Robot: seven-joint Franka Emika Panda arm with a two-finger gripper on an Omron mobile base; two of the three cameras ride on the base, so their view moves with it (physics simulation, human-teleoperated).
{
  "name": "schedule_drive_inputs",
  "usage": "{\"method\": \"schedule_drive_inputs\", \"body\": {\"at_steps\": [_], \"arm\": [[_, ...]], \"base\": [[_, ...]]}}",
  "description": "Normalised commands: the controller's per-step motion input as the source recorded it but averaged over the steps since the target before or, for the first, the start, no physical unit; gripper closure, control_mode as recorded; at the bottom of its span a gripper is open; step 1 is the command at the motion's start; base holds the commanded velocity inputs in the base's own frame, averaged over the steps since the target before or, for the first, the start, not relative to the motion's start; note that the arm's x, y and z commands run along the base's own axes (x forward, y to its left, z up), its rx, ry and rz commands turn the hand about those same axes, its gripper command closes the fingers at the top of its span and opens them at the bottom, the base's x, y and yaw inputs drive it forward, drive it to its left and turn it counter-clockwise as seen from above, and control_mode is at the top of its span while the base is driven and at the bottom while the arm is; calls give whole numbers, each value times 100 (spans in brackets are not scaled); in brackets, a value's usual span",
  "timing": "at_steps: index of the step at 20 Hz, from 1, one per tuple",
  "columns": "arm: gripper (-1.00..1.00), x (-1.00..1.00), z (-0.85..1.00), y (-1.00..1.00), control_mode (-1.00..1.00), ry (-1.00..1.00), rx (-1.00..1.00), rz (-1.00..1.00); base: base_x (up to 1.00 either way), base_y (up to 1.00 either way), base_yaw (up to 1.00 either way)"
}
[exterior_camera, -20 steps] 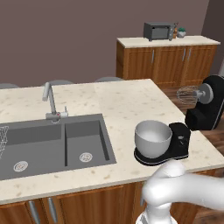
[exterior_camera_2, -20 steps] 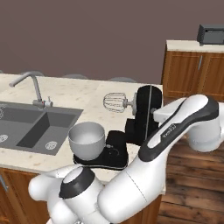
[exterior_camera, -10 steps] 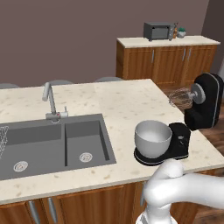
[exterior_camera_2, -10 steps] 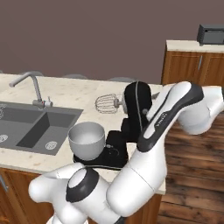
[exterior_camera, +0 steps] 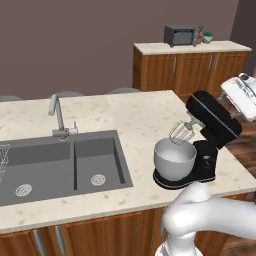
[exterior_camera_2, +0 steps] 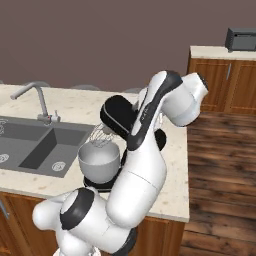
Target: Close the stand mixer head.
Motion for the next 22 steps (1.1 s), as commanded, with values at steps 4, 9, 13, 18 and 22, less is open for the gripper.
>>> {"method": "schedule_drive_inputs", "body": {"at_steps": [4,9,13,18,22], "arm": [[-100,10,-58,100,-100,0,-29,42],[-100,0,4,97,-100,1,-36,37],[-100,-30,62,58,-100,-6,-27,25],[-100,-46,29,26,-100,-17,-25,7],[-100,-16,0,8,-100,-5,-6,0]], "base": [[0,0,0],[0,0,0],[0,0,0],[0,0,0],[0,0,0]]}}
